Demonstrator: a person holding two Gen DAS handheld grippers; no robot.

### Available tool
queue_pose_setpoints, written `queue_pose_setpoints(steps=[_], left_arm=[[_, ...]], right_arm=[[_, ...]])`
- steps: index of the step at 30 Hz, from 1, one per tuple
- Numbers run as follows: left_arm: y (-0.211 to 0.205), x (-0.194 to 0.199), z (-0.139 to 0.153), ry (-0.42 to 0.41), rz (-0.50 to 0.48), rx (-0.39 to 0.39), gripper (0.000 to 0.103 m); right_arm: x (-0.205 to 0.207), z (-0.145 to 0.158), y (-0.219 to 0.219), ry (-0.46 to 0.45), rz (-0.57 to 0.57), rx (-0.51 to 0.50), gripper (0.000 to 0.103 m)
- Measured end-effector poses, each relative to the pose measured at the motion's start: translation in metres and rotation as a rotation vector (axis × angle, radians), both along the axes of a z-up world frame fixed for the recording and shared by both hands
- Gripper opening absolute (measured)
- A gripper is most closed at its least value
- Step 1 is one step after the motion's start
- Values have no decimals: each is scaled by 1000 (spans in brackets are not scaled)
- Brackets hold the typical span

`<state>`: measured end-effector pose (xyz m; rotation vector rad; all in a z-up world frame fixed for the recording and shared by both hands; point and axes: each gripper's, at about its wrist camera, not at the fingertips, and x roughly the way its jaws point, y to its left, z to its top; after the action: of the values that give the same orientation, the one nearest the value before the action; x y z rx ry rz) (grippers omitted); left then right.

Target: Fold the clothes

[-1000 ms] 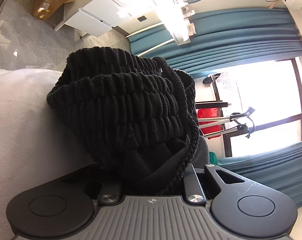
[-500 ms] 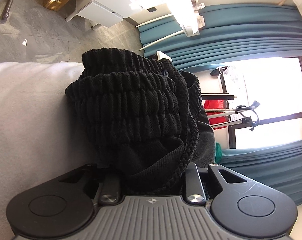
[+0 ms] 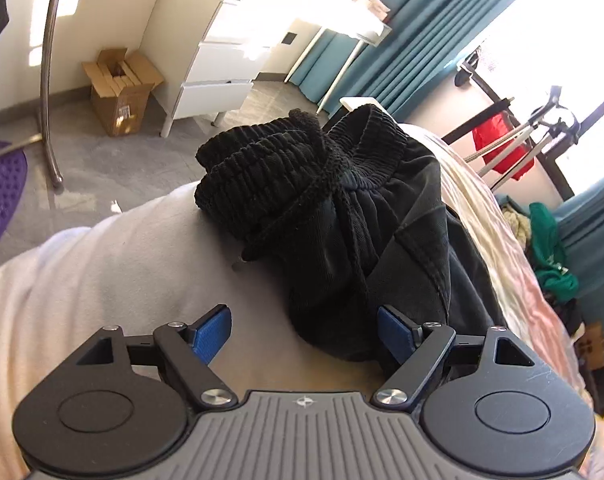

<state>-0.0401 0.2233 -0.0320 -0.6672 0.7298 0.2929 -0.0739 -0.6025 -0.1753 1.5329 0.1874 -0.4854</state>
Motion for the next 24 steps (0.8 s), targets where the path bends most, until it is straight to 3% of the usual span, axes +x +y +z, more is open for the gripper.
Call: queue_pose_setpoints(steps=[3,8,10,16,21,24], left_arm=[[-27,-24,21,-59,-11,111,82],[-62,-35,38,-173,-55,277,83],[-75,-35,43,-216,-74,323,86],[-89,-21,38,-289,-191,223,86],[-118,-24,52,-463,-364,250,90],[-140,-16,51,-489,-434,230,90]], right_arm=[[-2,-12,-2,-56,-4,65,15],[4,-18,-5,-71,20,62,18],[8,-18,-6,-69,26,63,25],[20,-20,-9,-75,49,48,47],[28,-24,-14,-115,42,45,51],[33,-22,-17,-128,46,14,49]])
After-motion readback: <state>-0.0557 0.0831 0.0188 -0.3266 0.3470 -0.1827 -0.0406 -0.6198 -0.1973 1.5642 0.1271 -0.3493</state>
